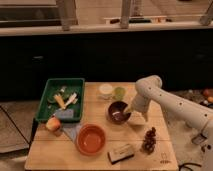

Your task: Stack bowls on top of each other

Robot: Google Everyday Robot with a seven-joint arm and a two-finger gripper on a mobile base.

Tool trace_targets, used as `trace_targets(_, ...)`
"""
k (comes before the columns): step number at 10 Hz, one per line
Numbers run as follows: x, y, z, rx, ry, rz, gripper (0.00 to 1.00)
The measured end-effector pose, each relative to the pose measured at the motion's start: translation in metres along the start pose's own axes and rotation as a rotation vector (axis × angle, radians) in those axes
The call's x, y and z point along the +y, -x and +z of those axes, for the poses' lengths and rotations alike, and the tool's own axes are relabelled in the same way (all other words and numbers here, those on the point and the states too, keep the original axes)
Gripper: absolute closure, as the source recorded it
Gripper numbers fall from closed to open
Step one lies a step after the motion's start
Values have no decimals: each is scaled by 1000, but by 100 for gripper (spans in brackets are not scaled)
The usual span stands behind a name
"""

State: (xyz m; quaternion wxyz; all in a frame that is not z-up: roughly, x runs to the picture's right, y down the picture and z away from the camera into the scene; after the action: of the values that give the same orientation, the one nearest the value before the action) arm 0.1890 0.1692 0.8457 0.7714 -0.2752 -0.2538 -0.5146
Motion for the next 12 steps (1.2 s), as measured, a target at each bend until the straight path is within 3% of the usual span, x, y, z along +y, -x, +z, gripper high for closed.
trace_targets(7,-16,-3,10,-29,-18,-45,95)
trace_targets(8,-17,-4,9,-31,-28,-51,100)
trace_targets(12,-11,-6,-2,-29,-53,-65,100)
